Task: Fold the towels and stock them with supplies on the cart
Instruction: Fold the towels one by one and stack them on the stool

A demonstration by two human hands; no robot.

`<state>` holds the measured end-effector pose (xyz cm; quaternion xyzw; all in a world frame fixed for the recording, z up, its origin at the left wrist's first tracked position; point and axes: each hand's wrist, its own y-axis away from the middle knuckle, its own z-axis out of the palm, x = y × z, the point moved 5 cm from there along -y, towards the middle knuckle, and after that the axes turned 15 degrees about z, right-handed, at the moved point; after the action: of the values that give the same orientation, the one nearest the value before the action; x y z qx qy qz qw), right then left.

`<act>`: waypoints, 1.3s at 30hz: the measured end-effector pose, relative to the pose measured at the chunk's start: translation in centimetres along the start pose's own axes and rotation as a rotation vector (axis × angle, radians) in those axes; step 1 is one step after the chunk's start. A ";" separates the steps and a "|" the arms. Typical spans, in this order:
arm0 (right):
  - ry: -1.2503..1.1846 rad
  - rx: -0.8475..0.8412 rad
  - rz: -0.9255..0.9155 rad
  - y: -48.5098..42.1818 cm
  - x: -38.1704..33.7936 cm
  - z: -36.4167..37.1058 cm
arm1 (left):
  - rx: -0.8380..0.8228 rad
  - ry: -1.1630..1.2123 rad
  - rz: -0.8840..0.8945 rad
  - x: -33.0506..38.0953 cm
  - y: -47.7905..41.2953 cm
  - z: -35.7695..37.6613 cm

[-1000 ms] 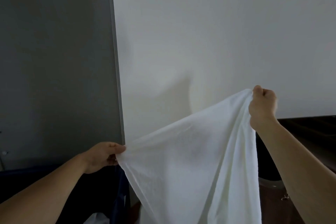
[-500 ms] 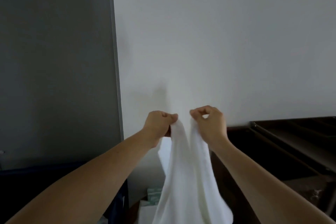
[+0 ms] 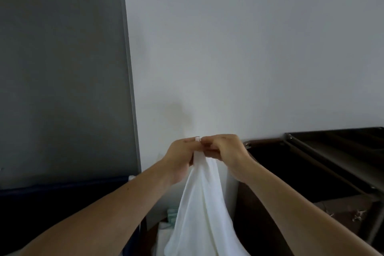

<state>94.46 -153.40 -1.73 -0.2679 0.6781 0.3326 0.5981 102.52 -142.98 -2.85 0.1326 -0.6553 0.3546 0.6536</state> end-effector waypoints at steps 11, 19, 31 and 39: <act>0.316 -0.046 -0.224 -0.3 -0.9 -3.2 | -0.094 0.037 0.109 5.4 -2.5 -0.1; -0.083 -0.044 -0.367 0.3 -11.7 -4.1 | -0.135 -0.026 0.404 16.8 -9.8 1.2; -0.193 0.039 -0.460 1.8 -15.0 -4.4 | -0.052 -0.209 0.532 19.3 -11.0 0.1; 0.224 0.409 -0.667 0.2 -11.2 -6.0 | -0.169 -0.139 0.435 16.7 -9.8 0.5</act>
<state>92.07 -158.26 9.73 -0.3833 0.6671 -0.0523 0.6366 106.52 -145.41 15.95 -0.0427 -0.7393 0.4212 0.5237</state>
